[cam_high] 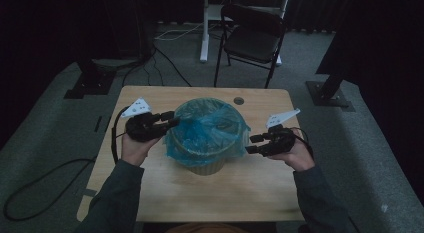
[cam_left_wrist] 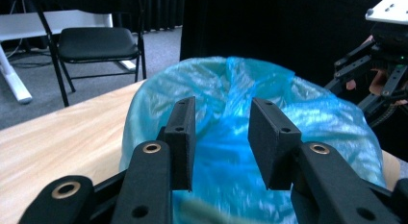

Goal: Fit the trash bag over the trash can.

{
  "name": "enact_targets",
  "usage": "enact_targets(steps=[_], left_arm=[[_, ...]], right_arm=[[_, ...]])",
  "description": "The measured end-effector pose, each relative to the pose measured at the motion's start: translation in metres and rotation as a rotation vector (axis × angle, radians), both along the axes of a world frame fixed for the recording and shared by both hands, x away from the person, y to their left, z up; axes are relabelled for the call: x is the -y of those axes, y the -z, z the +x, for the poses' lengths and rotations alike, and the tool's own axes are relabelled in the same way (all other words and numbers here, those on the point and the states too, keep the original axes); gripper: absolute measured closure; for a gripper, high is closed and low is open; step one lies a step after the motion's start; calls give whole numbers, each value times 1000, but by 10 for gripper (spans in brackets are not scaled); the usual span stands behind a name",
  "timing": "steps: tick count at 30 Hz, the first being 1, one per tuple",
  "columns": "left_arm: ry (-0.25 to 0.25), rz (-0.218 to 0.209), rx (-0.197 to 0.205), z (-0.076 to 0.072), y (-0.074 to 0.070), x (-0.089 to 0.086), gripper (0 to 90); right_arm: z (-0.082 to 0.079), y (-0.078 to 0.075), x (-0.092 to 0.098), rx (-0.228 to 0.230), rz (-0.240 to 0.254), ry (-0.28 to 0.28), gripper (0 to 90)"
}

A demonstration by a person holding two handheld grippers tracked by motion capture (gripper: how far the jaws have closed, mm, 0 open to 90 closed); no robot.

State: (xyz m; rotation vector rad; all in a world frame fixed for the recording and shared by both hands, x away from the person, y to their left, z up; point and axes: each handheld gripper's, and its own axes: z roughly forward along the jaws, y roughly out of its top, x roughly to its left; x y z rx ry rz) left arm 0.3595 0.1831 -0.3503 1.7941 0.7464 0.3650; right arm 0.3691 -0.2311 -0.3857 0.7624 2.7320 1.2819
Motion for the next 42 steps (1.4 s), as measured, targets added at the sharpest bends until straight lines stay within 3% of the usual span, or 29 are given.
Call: enact_targets(steps=[2, 3, 6, 18, 20, 25, 28, 30, 32, 36, 42], left_arm=[[13, -1, -2, 3, -2, 2, 624], [48, 0, -19, 9, -4, 6, 624], [80, 24, -5, 17, -8, 17, 616], [139, 90, 10, 47, -20, 59, 615], [158, 115, -1, 52, -20, 67, 612], [179, 224, -12, 61, -15, 91, 612], [166, 254, 0, 64, -14, 99, 605], [172, 241, -12, 68, -13, 102, 605], [169, 260, -20, 71, -12, 104, 605], [168, 324, -38, 74, -5, 111, 605], [158, 414, -35, 75, -2, 121, 606]], right_arm=[[0, 0, 0, 1, -1, 0, 478], [0, 0, 0, 0, -1, 0, 478], [1, 0, 0, -4, -4, 2, 478], [3, 3, -1, -7, -5, -5, 478], [3, 4, -1, -9, -4, -4, 478], [3, 7, -4, -13, -5, -13, 478], [3, 8, -5, -15, -2, -14, 478], [3, 9, -6, -14, -1, -15, 478], [3, 9, -6, -15, 1, -15, 478], [2, 10, -4, -14, 7, -13, 478], [2, 11, -3, -12, 8, -11, 478]])
